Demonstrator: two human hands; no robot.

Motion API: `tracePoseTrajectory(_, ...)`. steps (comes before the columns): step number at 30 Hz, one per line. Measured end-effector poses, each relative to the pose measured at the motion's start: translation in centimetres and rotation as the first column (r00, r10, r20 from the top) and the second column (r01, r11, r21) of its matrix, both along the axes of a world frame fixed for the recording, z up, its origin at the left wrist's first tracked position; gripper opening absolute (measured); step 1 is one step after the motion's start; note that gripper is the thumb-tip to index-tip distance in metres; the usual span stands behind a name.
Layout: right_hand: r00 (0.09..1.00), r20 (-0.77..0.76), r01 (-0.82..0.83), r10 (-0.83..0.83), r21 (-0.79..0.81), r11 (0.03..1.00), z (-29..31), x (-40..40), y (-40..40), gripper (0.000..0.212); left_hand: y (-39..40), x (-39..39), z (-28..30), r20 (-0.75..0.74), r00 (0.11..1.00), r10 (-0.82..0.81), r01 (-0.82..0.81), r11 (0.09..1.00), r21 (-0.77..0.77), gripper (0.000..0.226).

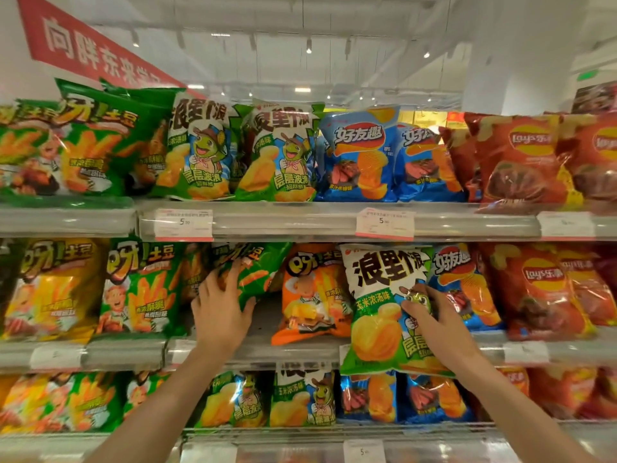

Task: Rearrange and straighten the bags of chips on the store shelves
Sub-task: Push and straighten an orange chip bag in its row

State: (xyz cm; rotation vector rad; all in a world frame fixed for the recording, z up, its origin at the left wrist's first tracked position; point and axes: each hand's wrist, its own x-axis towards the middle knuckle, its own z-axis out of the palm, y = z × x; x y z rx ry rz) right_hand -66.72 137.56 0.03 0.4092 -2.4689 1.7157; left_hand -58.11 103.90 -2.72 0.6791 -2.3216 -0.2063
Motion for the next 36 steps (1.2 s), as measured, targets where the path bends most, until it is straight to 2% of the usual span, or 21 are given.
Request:
tracePoseTrajectory(3,1.000,0.003,0.011,-0.011,-0.001,1.000,0.1,-0.2,0.0,0.061,0.4,-0.5,-0.5,0.030,1.000,-0.009,0.010,0.999,-0.042,0.082)
tracePoseTrajectory(6,1.000,-0.008,0.012,-0.012,0.012,1.000,0.3,-0.4,0.2,0.061,1.6,-0.4,-0.7,-0.133,0.979,-0.153,0.129,0.977,-0.171,0.066)
tracePoseTrajectory(8,1.000,-0.011,0.012,-0.012,0.017,1.000,0.3,-0.5,0.4,0.062,3.2,0.0,-0.4,-0.220,0.923,-0.314,0.258,0.933,-0.251,0.052)
tracePoseTrajectory(9,1.000,-0.014,0.013,-0.013,0.020,1.000,0.4,-0.5,0.5,0.063,4.1,0.2,-0.1,-0.213,0.902,-0.375,0.334,0.920,-0.206,0.050)
tracePoseTrajectory(11,1.000,-0.016,0.018,-0.018,0.027,0.999,0.4,-0.6,0.7,0.064,5.8,0.3,0.3,-0.140,0.891,-0.433,0.440,0.898,0.021,0.056)
tracePoseTrajectory(14,1.000,-0.016,0.027,-0.026,0.032,0.999,0.3,-0.9,1.2,0.064,7.2,-0.6,0.5,-0.007,0.888,-0.460,0.435,0.836,0.334,0.080)
tracePoseTrajectory(16,0.999,-0.012,0.038,-0.038,0.031,0.999,0.3,-1.1,1.8,0.064,7.7,-1.2,0.8,-0.006,0.876,-0.483,0.441,0.795,0.416,0.094)
tracePoseTrajectory(19,0.998,-0.001,0.059,-0.059,0.036,0.998,0.1,-1.5,2.4,0.066,7.2,-1.9,0.6,-0.015,0.869,-0.495,0.427,0.732,0.530,0.103)
tracePoseTrajectory(22,0.997,0.001,0.073,-0.074,0.048,0.996,0.0,-1.8,3.1,0.066,6.5,-2.3,0.1,-0.089,0.849,-0.521,0.474,0.674,0.567,0.104)
tracePoseTrajectory(27,0.996,-0.016,0.093,-0.093,0.056,0.994,-0.1,-1.8,3.8,0.063,6.7,-2.2,0.6,-0.281,0.827,-0.487,0.547,0.581,0.603,0.085)
tracePoseTrajectory(31,0.995,-0.007,0.097,-0.097,0.065,0.993,-0.4,-2.0,4.1,0.064,6.4,-1.9,1.3,-0.382,0.797,-0.467,0.593,0.487,0.641,0.085)
tracePoseTrajectory(36,0.994,0.000,0.107,-0.107,0.059,0.992,-0.6,-2.1,4.1,0.063,6.7,-0.8,1.2,-0.467,0.777,-0.423,0.626,0.443,0.641,0.071)
